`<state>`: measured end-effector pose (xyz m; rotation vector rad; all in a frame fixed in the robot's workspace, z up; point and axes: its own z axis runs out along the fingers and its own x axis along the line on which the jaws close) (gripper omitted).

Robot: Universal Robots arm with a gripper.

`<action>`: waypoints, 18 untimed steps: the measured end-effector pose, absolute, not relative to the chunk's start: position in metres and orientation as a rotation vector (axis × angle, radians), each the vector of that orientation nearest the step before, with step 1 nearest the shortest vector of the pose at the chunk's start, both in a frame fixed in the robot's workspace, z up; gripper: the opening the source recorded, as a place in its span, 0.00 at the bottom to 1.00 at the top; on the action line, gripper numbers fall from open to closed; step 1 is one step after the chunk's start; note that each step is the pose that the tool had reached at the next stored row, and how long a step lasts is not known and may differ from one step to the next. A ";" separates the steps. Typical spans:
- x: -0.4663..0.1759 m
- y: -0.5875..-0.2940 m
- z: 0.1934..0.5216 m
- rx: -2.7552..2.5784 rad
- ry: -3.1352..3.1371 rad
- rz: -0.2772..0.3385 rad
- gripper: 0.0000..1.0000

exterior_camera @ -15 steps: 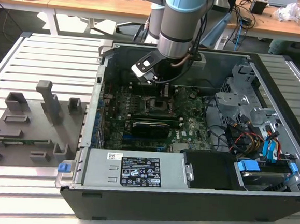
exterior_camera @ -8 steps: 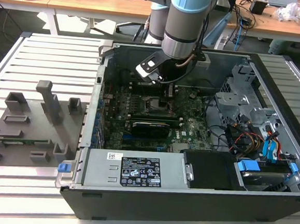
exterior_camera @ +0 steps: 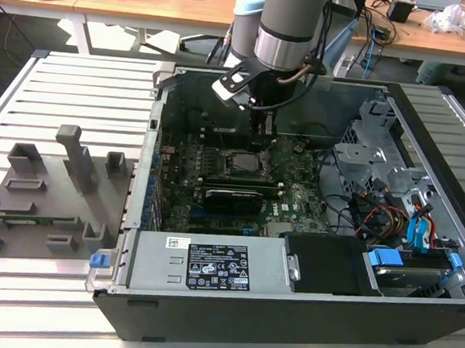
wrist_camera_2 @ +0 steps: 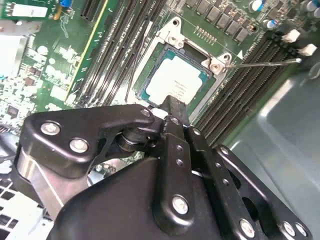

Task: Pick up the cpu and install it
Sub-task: 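Place the cpu into insertion slot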

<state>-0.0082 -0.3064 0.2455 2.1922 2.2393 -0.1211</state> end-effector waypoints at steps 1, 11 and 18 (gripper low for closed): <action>-0.008 -0.306 0.253 2.192 2.239 -0.121 0.11; -0.008 -0.306 0.283 2.192 2.239 -0.122 0.11; -0.008 -0.306 0.308 2.192 2.239 -0.122 0.11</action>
